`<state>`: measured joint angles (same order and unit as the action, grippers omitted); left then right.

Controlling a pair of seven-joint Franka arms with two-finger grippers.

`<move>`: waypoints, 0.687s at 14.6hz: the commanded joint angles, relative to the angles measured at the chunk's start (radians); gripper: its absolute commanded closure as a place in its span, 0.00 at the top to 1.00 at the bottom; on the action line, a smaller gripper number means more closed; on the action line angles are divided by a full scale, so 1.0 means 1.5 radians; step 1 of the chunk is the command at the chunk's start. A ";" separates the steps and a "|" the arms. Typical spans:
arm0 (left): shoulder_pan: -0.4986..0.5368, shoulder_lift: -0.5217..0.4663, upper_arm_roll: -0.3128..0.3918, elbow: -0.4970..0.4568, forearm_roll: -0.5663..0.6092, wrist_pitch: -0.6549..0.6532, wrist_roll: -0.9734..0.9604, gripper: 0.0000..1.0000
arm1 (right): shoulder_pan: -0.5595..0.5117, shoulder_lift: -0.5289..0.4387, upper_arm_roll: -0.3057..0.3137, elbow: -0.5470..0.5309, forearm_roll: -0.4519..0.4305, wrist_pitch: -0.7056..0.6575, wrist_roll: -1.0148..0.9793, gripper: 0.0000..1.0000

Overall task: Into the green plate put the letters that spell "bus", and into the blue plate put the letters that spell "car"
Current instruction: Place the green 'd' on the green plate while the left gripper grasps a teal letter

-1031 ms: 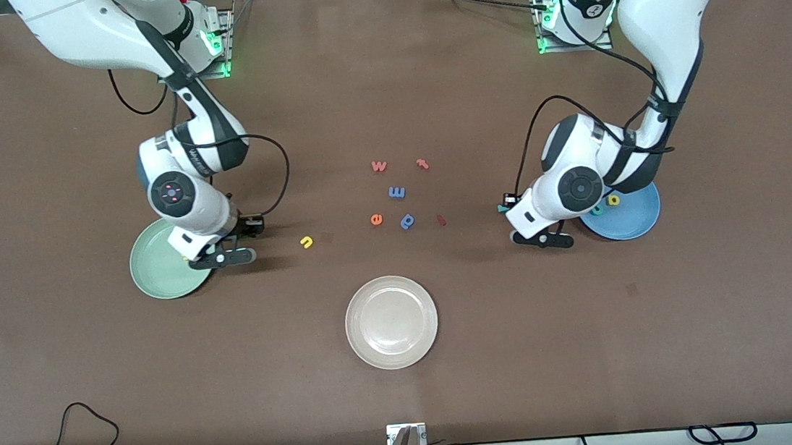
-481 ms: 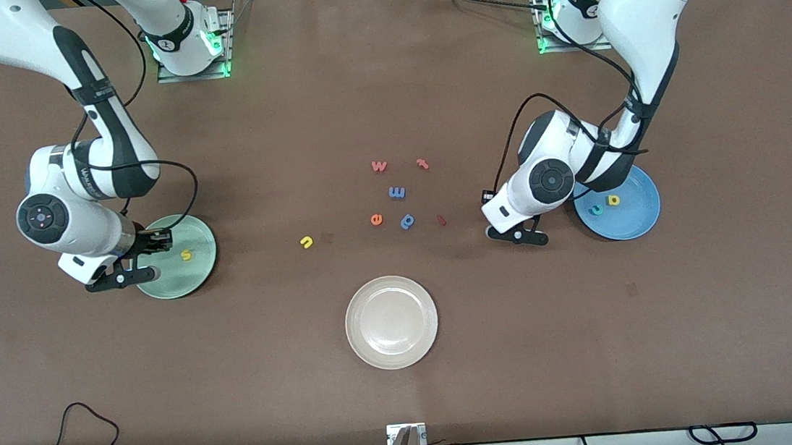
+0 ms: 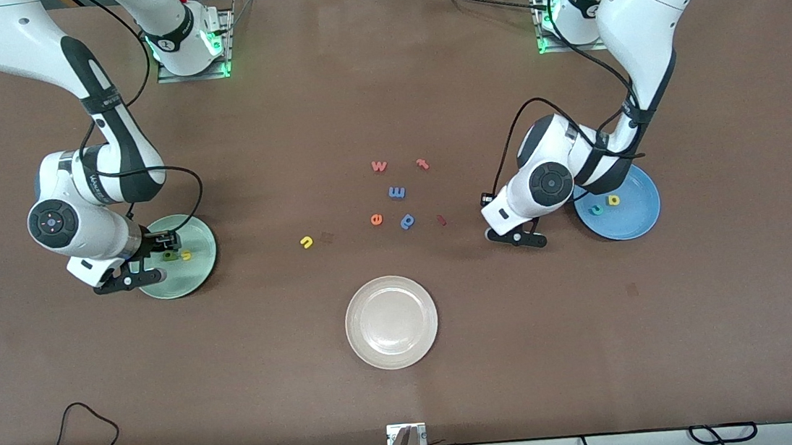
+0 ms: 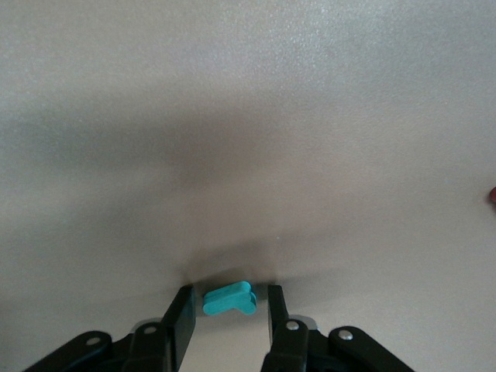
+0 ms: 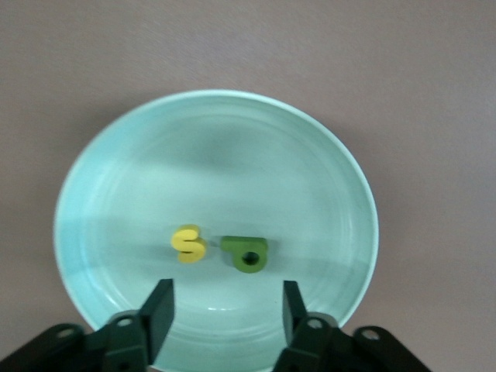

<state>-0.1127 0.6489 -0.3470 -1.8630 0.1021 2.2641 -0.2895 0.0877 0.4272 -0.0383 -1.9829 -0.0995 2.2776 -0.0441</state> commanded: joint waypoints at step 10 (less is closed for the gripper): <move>0.001 0.021 0.002 0.003 0.003 0.025 0.003 0.31 | 0.172 0.040 0.025 0.088 0.031 -0.003 0.284 0.67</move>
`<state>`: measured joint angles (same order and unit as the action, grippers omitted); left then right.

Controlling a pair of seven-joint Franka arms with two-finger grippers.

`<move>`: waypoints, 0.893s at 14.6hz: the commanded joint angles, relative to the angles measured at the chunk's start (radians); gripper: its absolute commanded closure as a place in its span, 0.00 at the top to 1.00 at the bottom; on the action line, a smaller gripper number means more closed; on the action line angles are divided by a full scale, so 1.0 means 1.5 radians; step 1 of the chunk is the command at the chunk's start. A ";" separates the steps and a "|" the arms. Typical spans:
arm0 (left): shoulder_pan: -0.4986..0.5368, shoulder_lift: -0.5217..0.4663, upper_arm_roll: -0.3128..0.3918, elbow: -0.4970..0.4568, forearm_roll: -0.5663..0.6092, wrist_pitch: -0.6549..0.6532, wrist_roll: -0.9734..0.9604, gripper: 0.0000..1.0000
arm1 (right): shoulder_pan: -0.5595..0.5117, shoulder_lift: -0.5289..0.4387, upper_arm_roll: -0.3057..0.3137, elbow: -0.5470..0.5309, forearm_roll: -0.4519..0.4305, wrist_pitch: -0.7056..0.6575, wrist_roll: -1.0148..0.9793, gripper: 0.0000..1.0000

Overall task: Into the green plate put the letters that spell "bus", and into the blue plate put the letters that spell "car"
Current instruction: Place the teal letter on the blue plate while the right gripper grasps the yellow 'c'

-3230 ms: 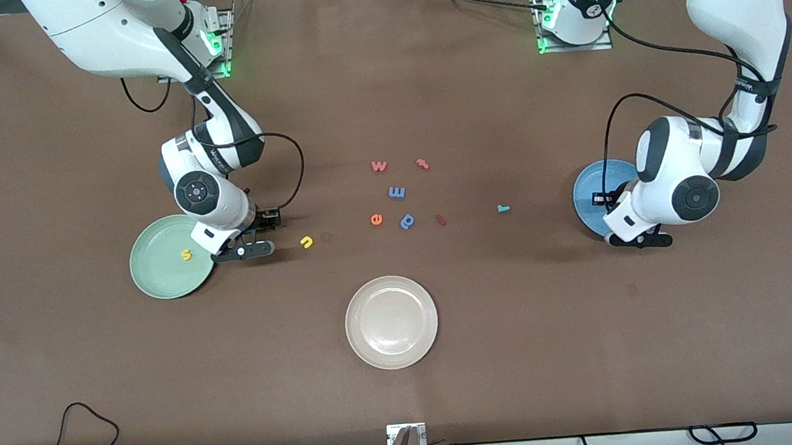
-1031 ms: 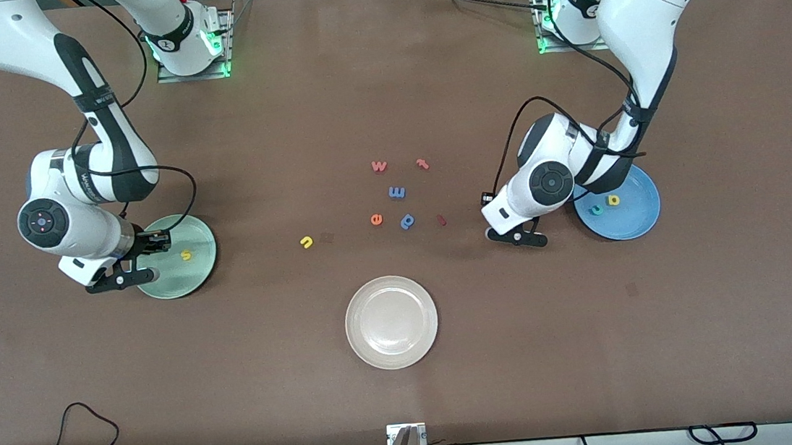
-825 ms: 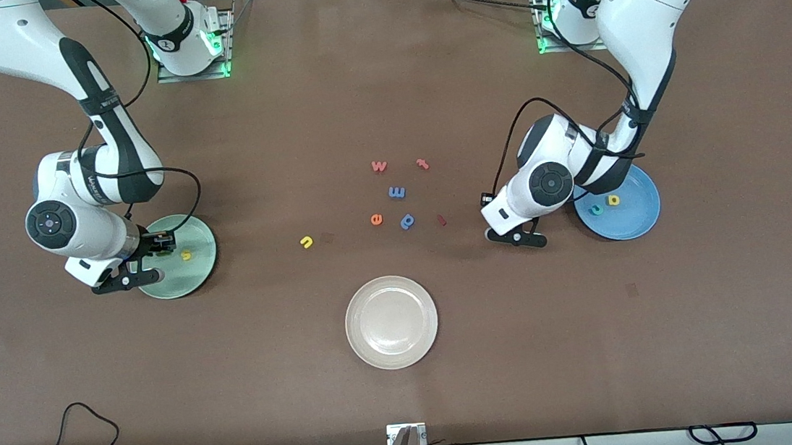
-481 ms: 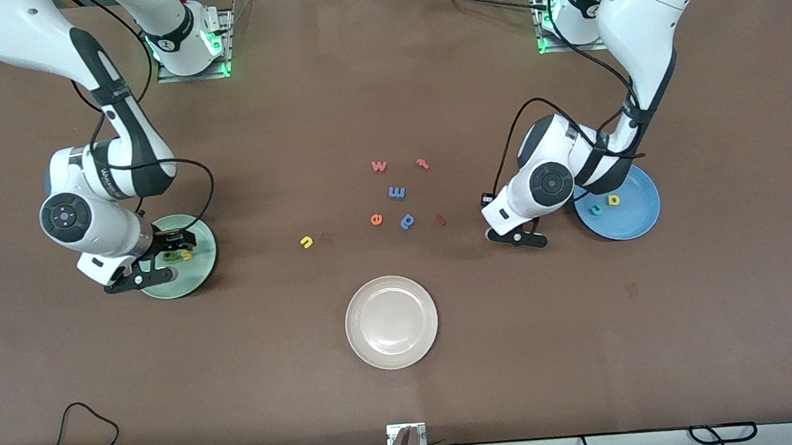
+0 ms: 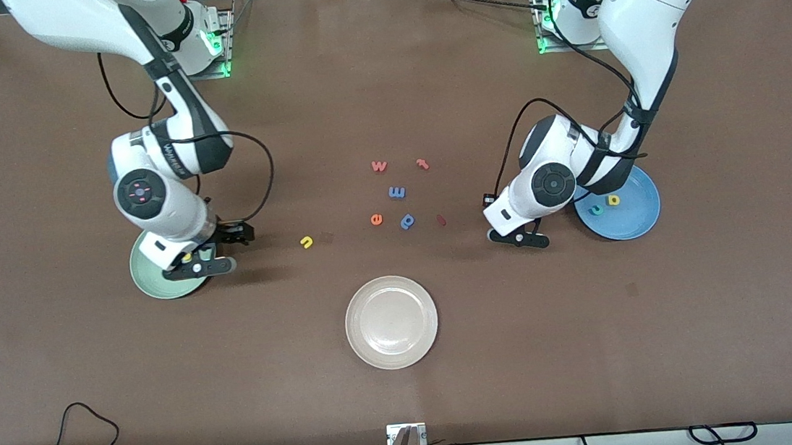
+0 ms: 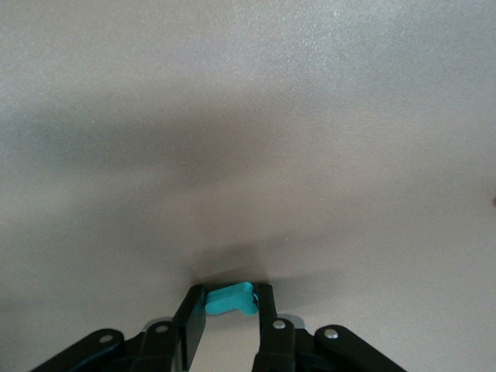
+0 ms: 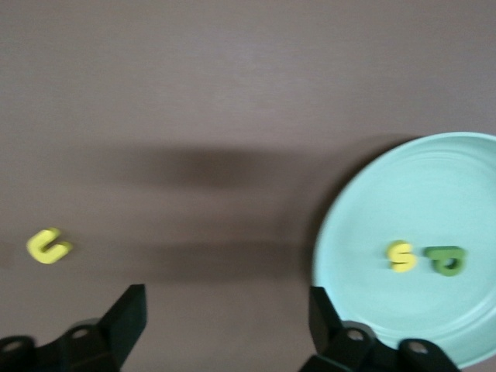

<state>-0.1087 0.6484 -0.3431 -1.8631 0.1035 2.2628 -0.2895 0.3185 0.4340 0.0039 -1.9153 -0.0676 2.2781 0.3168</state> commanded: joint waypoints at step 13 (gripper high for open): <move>0.035 -0.038 0.003 0.008 0.002 0.008 0.006 0.23 | 0.103 0.133 0.010 0.117 0.007 0.003 0.161 0.63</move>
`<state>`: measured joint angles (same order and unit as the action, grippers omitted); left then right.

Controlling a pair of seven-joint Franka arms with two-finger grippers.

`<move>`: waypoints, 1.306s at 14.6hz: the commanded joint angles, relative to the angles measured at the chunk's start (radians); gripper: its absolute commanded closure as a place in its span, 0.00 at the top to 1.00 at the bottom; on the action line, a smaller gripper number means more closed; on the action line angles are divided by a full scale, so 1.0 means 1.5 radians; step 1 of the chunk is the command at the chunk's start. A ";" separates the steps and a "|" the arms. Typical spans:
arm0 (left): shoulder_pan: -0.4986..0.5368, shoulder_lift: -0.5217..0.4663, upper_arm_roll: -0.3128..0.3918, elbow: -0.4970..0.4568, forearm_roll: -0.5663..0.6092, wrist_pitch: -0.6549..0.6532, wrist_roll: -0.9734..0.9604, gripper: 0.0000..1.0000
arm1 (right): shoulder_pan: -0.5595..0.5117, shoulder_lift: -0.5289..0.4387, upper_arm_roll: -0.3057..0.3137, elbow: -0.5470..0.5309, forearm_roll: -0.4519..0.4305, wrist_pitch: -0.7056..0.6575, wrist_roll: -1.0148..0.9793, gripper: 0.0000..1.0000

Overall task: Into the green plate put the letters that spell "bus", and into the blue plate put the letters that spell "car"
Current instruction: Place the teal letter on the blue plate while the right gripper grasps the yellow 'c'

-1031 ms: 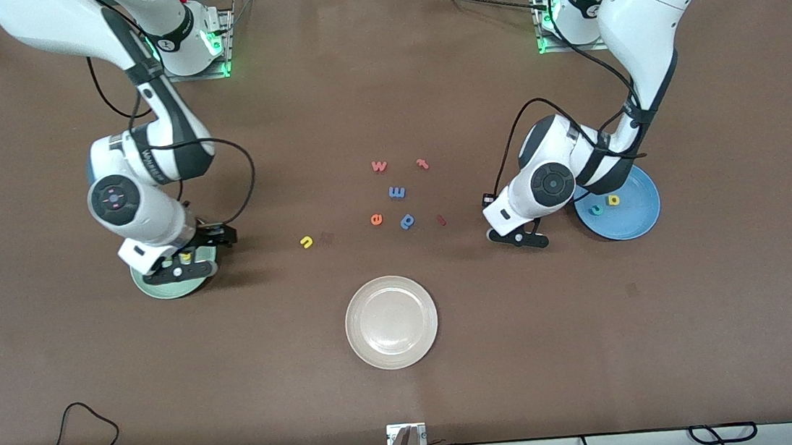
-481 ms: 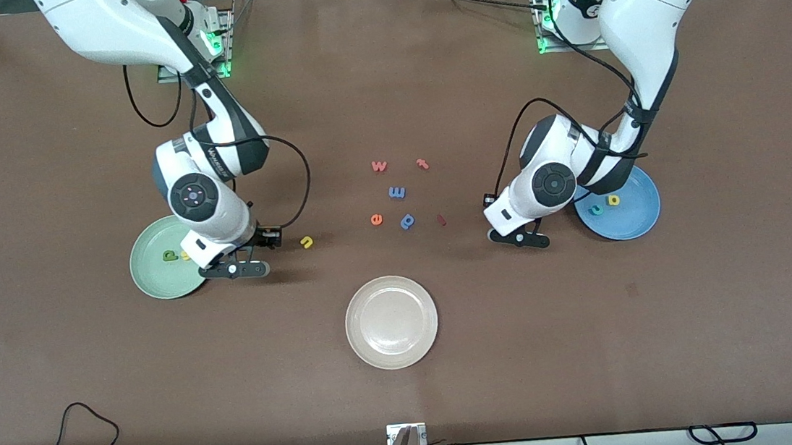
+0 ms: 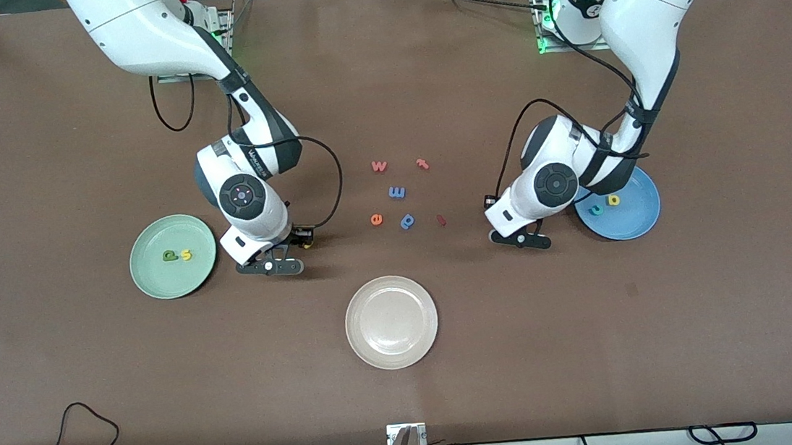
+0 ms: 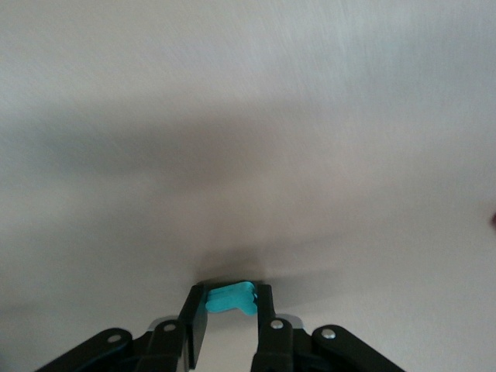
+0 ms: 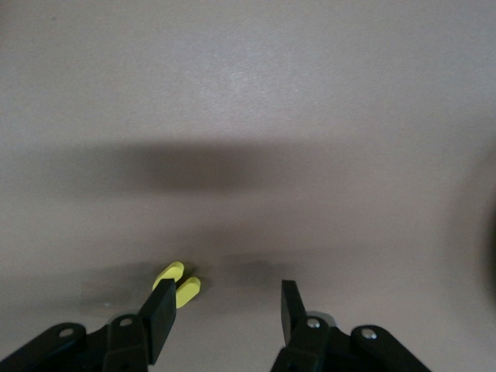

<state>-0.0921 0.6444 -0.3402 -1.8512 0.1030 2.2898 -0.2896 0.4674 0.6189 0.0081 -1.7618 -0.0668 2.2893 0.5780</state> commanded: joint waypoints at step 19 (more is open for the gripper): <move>0.291 -0.071 0.004 -0.024 0.062 -0.158 0.189 0.34 | 0.019 0.052 0.016 0.019 0.006 0.038 -0.041 0.59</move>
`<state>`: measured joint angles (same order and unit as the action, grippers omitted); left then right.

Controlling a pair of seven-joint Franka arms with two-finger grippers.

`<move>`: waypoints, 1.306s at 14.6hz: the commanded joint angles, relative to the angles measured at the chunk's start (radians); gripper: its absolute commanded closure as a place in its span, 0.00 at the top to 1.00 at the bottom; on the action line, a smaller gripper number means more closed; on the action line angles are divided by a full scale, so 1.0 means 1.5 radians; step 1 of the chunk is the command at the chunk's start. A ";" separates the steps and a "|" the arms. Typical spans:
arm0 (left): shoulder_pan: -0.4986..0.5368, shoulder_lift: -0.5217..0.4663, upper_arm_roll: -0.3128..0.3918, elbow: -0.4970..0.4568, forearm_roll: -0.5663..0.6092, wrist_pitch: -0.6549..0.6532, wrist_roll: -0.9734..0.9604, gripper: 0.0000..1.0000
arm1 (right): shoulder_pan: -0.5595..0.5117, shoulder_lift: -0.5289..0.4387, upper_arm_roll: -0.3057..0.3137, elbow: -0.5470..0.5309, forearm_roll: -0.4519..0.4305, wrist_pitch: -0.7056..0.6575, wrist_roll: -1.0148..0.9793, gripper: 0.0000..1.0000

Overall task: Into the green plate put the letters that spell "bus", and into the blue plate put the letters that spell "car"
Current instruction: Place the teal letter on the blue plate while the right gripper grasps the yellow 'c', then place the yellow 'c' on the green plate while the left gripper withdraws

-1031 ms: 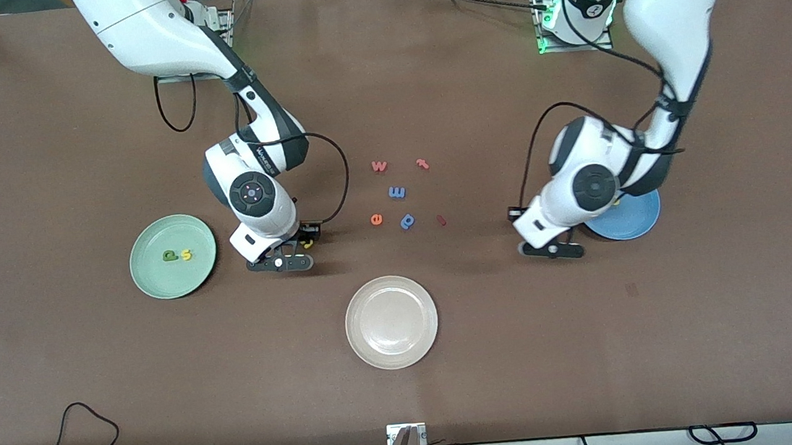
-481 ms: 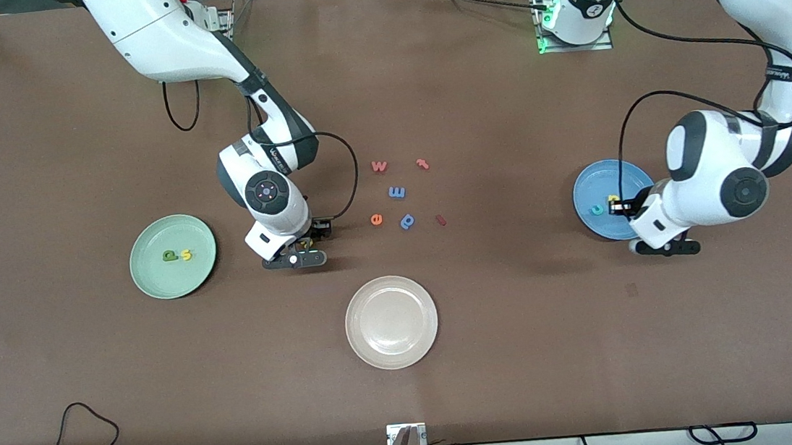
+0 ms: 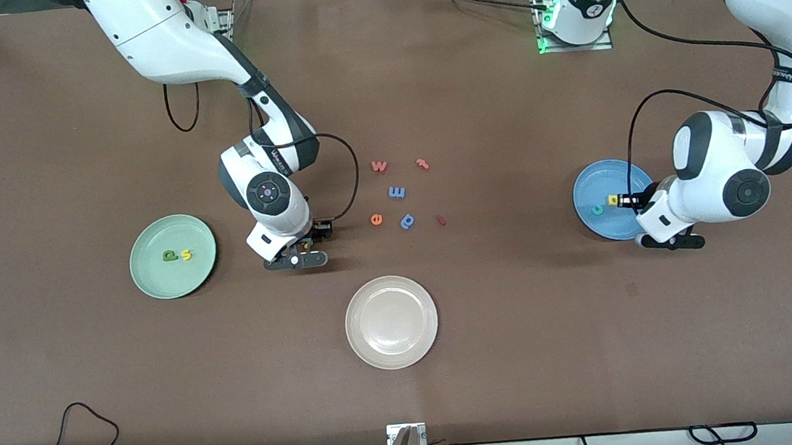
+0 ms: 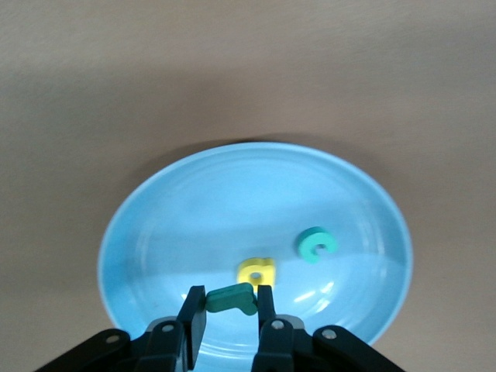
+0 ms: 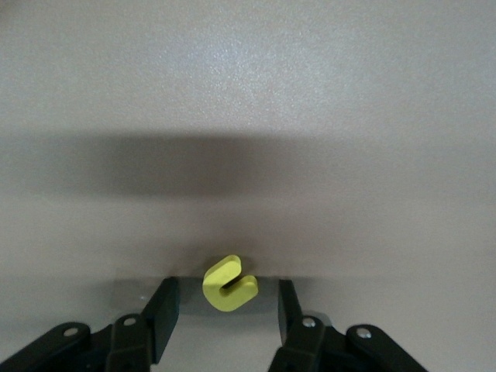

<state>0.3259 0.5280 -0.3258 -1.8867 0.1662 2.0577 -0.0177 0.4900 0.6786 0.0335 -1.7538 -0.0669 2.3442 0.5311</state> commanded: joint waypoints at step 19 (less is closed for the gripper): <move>0.015 -0.019 -0.105 0.354 0.008 -0.204 -0.002 1.00 | -0.029 -0.034 -0.008 0.014 0.008 -0.018 -0.037 0.03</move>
<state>0.3497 0.4914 -0.4783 -1.4163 0.1743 1.7981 -0.0191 0.4830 0.6727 0.0210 -1.7350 -0.0666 2.3451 0.5258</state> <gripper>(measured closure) 0.000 0.696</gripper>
